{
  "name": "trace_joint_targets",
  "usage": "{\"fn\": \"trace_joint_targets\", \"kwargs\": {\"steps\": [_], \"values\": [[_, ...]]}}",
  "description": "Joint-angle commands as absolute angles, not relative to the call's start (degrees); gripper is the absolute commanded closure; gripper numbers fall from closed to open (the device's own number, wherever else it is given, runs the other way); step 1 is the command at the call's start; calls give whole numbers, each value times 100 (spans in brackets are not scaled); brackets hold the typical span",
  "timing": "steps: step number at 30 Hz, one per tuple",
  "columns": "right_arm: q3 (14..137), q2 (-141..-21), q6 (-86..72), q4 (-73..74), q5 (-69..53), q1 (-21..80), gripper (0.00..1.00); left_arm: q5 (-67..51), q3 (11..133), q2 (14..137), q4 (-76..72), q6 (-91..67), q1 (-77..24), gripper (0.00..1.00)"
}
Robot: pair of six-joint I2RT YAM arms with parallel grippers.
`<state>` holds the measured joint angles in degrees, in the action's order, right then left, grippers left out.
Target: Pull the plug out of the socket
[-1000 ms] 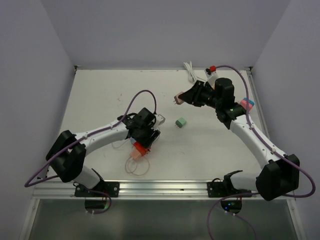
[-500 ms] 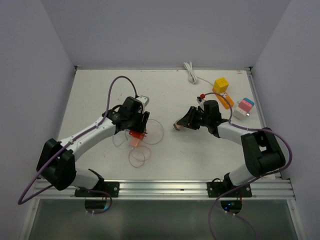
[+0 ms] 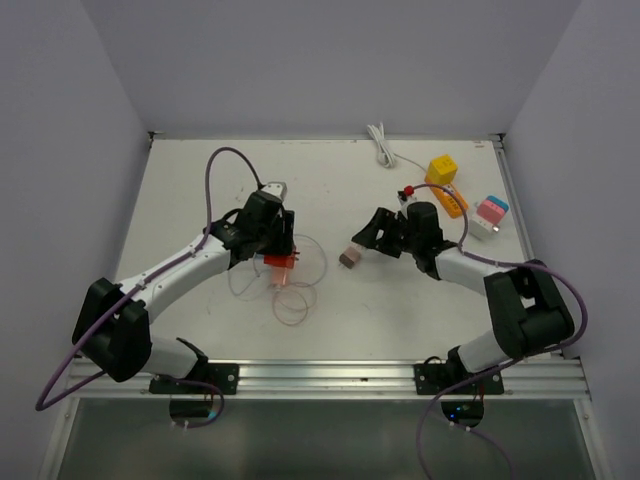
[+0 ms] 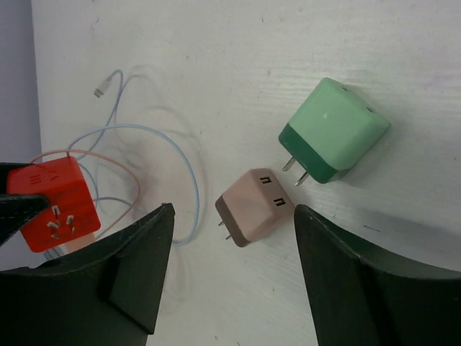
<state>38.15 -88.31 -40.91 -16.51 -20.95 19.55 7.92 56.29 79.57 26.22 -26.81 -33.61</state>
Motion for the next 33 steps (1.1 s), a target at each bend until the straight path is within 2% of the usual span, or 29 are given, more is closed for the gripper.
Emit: {"fn": "trace_joint_targets", "kwargs": {"steps": [1,2,7,16,28,30,33], "values": [[3771,-8044,-3649,-1468,-1188,2170,26,984,5581,7725,1996,-3172,-3349,100],[3779,-7946,-3613,-1450,-1143,2258,24,984,5572,7717,1978,-3234,-3349,100],[3797,-7673,-3550,-1984,-1160,3126,23,1055,5607,7629,1785,-3577,-3349,100],[3876,-8244,-3928,-3286,-1002,4419,30,1415,5529,7225,1416,-4332,-3357,100],[4552,-9149,-3894,-3647,-1248,4799,31,1521,5159,6917,985,-4728,-3349,100],[4640,-9263,-3893,-3726,-1309,4799,33,1521,5115,6891,915,-4763,-3357,100],[4790,-9439,-3929,-3726,-1397,4808,41,1582,5028,6829,783,-4842,-3357,100]]}}
